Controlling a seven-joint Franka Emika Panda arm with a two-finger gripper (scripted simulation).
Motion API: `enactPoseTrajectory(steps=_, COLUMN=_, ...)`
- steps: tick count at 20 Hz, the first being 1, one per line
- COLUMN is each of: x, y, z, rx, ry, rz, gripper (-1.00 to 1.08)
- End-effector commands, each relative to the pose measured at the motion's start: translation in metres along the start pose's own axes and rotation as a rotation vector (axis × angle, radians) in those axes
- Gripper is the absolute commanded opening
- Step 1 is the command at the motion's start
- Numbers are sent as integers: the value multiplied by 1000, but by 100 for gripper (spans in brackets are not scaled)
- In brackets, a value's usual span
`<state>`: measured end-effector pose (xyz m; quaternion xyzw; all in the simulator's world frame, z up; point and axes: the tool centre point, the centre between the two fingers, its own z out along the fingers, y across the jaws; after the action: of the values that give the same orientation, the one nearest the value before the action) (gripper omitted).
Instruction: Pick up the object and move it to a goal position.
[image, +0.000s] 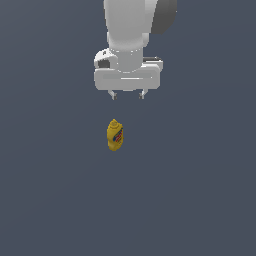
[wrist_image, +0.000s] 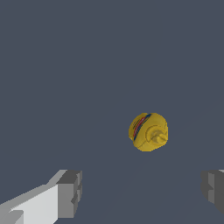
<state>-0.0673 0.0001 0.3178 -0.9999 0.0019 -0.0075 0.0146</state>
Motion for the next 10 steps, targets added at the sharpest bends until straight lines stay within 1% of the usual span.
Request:
enactPoseTrajectory(steps=1, x=0, y=0, z=0, rx=0, ry=0, rz=0, gripper=100)
enactPoseTrajectory(steps=10, x=2, y=-6, z=-10, rx=22, ry=16, rz=-24, gripper=100)
